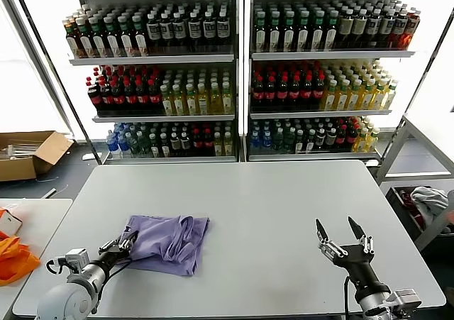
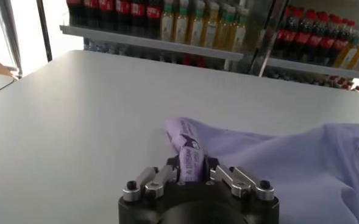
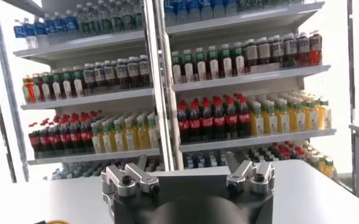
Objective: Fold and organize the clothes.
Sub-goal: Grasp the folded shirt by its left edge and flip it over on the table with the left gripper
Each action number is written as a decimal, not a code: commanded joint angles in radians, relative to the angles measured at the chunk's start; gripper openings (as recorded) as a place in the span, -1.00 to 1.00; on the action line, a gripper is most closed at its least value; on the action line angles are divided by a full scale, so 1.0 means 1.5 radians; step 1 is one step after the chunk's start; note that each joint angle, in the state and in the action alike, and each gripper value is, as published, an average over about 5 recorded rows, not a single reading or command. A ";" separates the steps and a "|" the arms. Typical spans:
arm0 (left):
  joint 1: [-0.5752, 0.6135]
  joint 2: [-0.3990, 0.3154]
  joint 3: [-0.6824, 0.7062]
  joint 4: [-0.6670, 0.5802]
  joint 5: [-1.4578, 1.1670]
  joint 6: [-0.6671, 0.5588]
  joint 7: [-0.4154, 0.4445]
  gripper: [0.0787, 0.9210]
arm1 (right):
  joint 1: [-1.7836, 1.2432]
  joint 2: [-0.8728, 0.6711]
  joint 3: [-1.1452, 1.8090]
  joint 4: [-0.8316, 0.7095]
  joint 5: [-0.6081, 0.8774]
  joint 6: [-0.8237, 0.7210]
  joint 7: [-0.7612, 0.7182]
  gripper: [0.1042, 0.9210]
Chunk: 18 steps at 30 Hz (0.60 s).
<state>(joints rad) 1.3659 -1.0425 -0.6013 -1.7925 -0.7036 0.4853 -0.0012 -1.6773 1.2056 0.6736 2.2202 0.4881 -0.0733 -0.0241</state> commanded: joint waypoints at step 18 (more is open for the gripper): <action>0.085 0.146 -0.392 -0.007 -0.119 0.033 0.071 -0.88 | 0.052 -0.042 -0.026 -0.036 0.026 -0.004 0.006 0.76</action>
<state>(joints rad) 1.4254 -0.9855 -0.8717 -1.8327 -0.8007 0.4907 -0.0035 -1.6225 1.1566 0.6436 2.1762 0.5210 -0.0779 -0.0178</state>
